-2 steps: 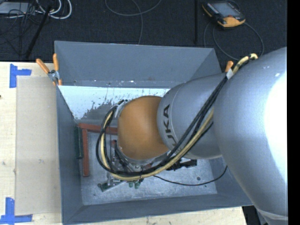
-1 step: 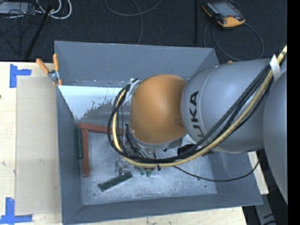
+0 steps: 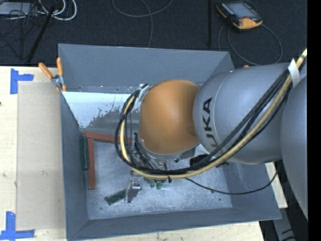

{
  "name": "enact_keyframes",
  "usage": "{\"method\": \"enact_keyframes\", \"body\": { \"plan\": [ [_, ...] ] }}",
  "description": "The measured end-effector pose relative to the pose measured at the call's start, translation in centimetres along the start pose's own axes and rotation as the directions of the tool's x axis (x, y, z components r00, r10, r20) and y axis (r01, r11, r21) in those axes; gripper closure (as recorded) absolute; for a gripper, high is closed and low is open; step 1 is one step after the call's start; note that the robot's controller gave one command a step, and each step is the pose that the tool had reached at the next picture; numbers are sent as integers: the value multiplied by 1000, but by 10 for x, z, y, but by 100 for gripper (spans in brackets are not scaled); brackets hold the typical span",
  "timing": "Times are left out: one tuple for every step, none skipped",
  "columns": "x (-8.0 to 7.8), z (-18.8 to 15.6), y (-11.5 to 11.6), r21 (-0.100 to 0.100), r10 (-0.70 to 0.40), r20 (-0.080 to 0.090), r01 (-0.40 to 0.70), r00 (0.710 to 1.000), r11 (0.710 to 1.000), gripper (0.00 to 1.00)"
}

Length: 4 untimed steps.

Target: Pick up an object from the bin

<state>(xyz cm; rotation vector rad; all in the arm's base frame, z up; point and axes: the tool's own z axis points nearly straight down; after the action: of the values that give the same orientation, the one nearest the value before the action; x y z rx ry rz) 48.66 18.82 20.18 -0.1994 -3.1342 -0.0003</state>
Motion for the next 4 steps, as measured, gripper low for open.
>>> {"method": "enact_keyframes", "body": {
  "plan": [
    [0,0,0,0,1,0,-1,1000,1000,0],
    [-23,102,-5,1,-95,-1,95,995,995,100],
    [-23,102,-6,1,-93,-1,93,996,996,0],
    [-23,102,-5,1,-93,-1,93,996,996,0]
  ]
}}
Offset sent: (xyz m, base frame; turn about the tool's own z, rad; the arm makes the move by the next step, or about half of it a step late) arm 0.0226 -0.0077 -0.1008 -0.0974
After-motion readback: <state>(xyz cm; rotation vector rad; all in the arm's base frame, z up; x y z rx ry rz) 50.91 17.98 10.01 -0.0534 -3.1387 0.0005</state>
